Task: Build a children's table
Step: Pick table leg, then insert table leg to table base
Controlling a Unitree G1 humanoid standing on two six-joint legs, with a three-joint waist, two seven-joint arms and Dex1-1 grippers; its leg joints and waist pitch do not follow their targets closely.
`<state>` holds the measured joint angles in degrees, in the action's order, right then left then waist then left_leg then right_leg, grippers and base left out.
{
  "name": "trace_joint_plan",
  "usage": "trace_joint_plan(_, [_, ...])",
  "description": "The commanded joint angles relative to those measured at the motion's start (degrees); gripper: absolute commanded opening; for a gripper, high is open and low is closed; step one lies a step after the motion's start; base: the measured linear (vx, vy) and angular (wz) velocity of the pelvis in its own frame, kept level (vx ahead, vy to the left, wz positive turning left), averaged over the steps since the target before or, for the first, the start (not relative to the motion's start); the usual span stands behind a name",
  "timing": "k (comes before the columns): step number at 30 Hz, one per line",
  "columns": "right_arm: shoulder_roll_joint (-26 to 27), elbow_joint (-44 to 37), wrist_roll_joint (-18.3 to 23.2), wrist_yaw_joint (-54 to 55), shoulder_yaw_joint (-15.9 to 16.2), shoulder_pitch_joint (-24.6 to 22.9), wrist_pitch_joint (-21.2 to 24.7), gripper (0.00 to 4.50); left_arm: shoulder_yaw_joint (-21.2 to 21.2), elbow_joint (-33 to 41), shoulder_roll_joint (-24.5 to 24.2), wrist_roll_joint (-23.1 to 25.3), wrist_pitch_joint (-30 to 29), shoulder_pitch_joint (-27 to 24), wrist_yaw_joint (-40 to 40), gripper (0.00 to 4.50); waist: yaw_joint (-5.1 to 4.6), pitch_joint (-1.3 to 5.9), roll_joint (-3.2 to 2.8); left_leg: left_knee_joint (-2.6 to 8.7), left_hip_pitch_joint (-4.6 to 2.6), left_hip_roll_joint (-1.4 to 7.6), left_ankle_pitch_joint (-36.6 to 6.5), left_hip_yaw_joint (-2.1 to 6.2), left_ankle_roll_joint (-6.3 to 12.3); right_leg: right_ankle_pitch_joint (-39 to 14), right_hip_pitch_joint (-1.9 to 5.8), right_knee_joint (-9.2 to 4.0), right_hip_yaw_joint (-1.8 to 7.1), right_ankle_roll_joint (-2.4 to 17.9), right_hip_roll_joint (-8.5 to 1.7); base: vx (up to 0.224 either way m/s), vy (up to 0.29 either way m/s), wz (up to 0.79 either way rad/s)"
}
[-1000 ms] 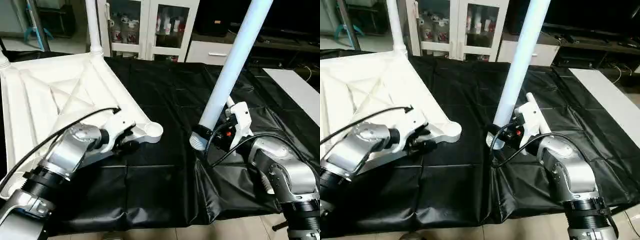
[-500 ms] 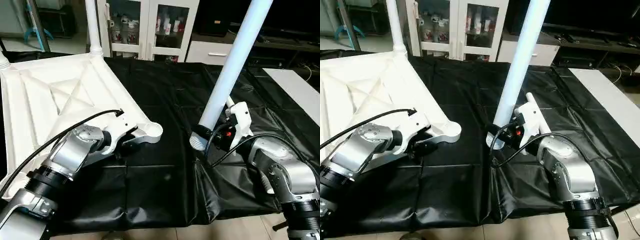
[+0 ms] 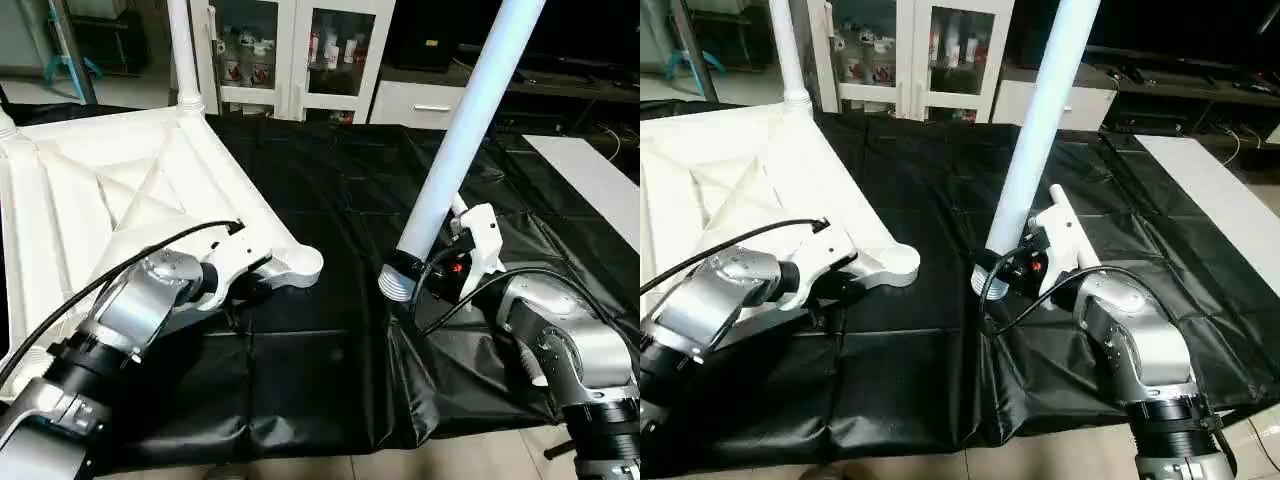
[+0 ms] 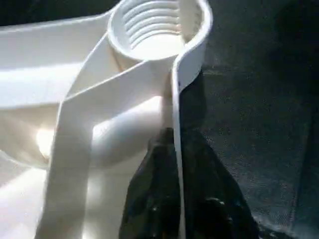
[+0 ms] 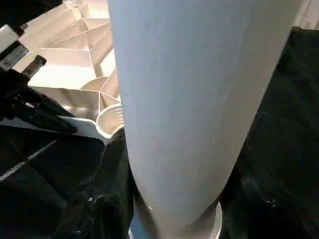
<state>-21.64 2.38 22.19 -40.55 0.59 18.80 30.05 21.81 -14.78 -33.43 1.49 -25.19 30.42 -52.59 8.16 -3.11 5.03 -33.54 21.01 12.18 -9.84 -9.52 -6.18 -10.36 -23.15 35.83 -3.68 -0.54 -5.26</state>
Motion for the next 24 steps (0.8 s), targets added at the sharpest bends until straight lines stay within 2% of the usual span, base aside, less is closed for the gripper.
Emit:
trace_joint_plan(1, [-0.73, -1.0, 1.25, -1.28, -0.43, 1.58, 1.12, 1.88, 3.6, 1.57, 0.52, 0.28, 4.3, -2.18, -3.13, 0.02, 0.0, 3.5, -1.24, 4.8, -0.85, 0.91, -18.52, 0.23, -2.74, -18.09, 2.0, -4.89, 2.05, 7.16, -2.82, 0.0, 0.0, 0.0])
trace_joint_plan(3, [-1.05, -1.69, 3.54, -3.65, -0.76, 1.68, 2.71, 1.88, 6.17, 3.71, 0.65, 0.94, 4.36, -4.19, -4.03, 0.0, 0.2, 3.5, -1.43, 4.7, -1.16, 0.96, -18.48, 0.0, -2.5, -16.76, 1.73, -4.74, 2.17, 7.92, -2.71, 0.0, 0.0, 0.0])
trace_joint_plan(5, [-1.18, -2.17, 4.98, -4.82, -1.03, 1.76, 3.77, 1.88, 7.25, 4.57, 0.66, 1.23, 4.8, -4.94, -4.51, 0.0, 0.47, 3.47, -1.58, 4.78, -1.12, 1.11, -18.24, -0.02, -2.18, -15.68, 1.87, -4.6, 2.17, 8.49, -2.7, 0.0, 0.0, 0.0])
trace_joint_plan(6, [-1.81, -3.29, 7.36, -7.07, -1.08, 1.99, 6.08, 1.88, 8.44, 6.22, 0.76, 1.1, 4.41, -5.75, -5.54, 0.0, 0.59, 3.47, -1.57, 4.76, -1.21, 1.13, -18.14, -0.07, -2.22, -15.64, 1.77, -4.59, 2.19, 8.47, -2.66, 0.0, 0.0, 0.0])
trace_joint_plan(10, [-3.37, -4.48, 9.22, -10.59, -0.05, 2.41, 8.51, 1.88, 9.11, 7.96, 1.7, 0.6, 4.31, -6.51, -7.09, 0.0, 1.3, 3.43, -1.52, 4.71, -1.45, 1.16, -18.03, -0.31, -2.08, -15.72, 1.61, -4.6, 2.34, 8.49, -2.69, 0.0, 0.0, 0.0])
trace_joint_plan(13, [-4.18, -4.17, 8.72, -12.47, 1.37, 2.95, 9.02, 1.88, 9.91, 8.99, 2.35, 1.09, 4.58, -6.73, -7.93, 0.0, 1.46, 3.41, -1.33, 4.75, -1.33, 1.08, -18.25, -0.33, -2.07, -17.93, 1.63, -4.83, 2.55, 7.73, -2.76, 0.0, 0.0, 0.0])
trace_joint_plan(14, [-4.13, -3.68, 8.28, -12.63, 1.78, 3.24, 8.9, 1.88, 10.07, 9.32, 2.51, 1.17, 4.49, -6.81, -8.14, 0.0, 1.39, 3.42, -1.06, 4.81, -1.07, 0.97, -17.94, -0.31, -2.03, -19.53, 1.77, -4.97, 2.62, 7.07, -2.86, 0.0, 0.0, 0.0])
trace_joint_plan(16, [-3.89, -2.19, 7.11, -12.82, 2.91, 3.95, 8.31, 1.88, 10.57, 10.19, 2.85, 1.27, 4.45, -7.03, -8.4, 0.0, 1.24, 3.38, -1.18, 4.86, -0.98, 0.96, -18.37, -0.18, -2.21, -21.51, 1.67, -5.12, 2.65, 6.47, -2.96, 0.0, 0.0, 0.0])
trace_joint_plan(17, [-3.37, -0.61, 6.07, -12.57, 3.82, 4.63, 7.69, 1.88, 10.87, 10.55, 3.19, 1.42, 4.31, -7.05, -8.24, 0.0, 1.17, 3.37, -0.94, 4.81, -1.04, 0.89, -18.64, -0.19, -2.24, -23.21, 1.56, -5.26, 2.65, 6.04, -3.01, 0.0, 0.0, 0.0])
trace_joint_plan(19, [-3.02, 0.37, 5.63, -12.5, 4.49, 5.02, 7.65, 1.88, 10.89, 10.44, 3.42, 1.71, 4.25, -6.92, -7.94, 0.0, 1.16, 3.35, -1.03, 4.82, -1.09, 0.91, -18.87, -0.17, -2.25, -24.13, 1.44, -5.46, 2.74, 5.71, -3.07, 0.0, 0.0, 0.0])
trace_joint_plan(21, [-2.73, 1.22, 5.29, -12.55, 5.25, 5.36, 7.78, 1.88, 10.73, 10.29, 3.64, 2.24, 4.25, -6.83, -7.73, 0.0, 1.12, 3.28, -0.73, 4.82, -1.11, 0.91, -19.27, -0.17, -2.04, -25.81, 1.27, -5.66, 2.78, 5.09, -3.08, 0.0, 0.0, 0.0])
trace_joint_plan(24, [-2.33, 2.54, 4.2, -12.25, 6.18, 5.87, 7.21, 1.88, 10.59, 10.14, 3.74, 2.73, 4.24, -6.74, -7.65, 0.0, 0.99, 3.35, -0.67, 4.93, -0.82, 0.82, -18.94, -0.06, -2.07, -26.45, 1.38, -5.68, 2.75, 4.27, -3.01, 0.0, 0.0, 0.0])
